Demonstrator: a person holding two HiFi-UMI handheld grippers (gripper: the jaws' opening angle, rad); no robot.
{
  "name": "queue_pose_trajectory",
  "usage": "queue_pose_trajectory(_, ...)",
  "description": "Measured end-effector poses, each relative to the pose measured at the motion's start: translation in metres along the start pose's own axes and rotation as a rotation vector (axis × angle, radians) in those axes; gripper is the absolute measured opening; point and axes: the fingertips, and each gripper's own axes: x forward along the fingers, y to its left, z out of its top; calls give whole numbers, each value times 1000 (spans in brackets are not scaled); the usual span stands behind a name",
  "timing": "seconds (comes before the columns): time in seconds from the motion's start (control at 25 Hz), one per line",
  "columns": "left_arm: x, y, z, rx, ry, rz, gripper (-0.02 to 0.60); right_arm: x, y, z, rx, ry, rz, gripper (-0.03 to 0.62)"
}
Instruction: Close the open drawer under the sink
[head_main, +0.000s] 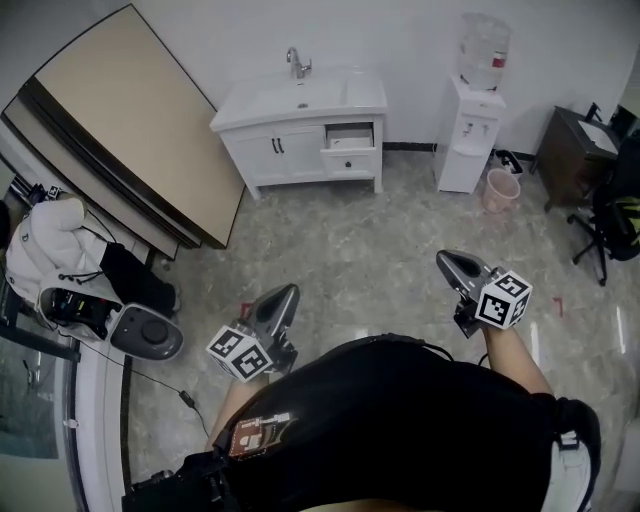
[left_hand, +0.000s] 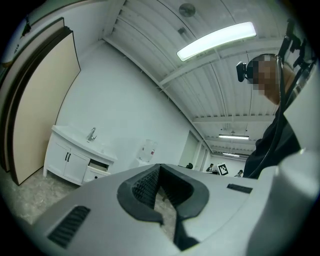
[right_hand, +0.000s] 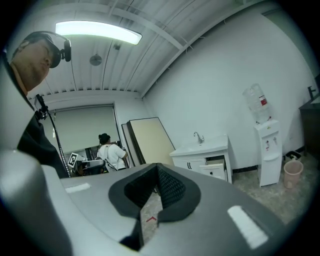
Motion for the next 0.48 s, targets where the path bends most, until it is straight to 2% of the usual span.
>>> queue_pose_trajectory(0.24, 39, 33, 8, -18, 10, -72, -9, 15, -26, 11, -10, -10, -75, -9)
queue_pose_trajectory(0.48, 72, 90, 35, -30, 21, -138, -9, 58, -39, 33, -29, -25, -141, -9)
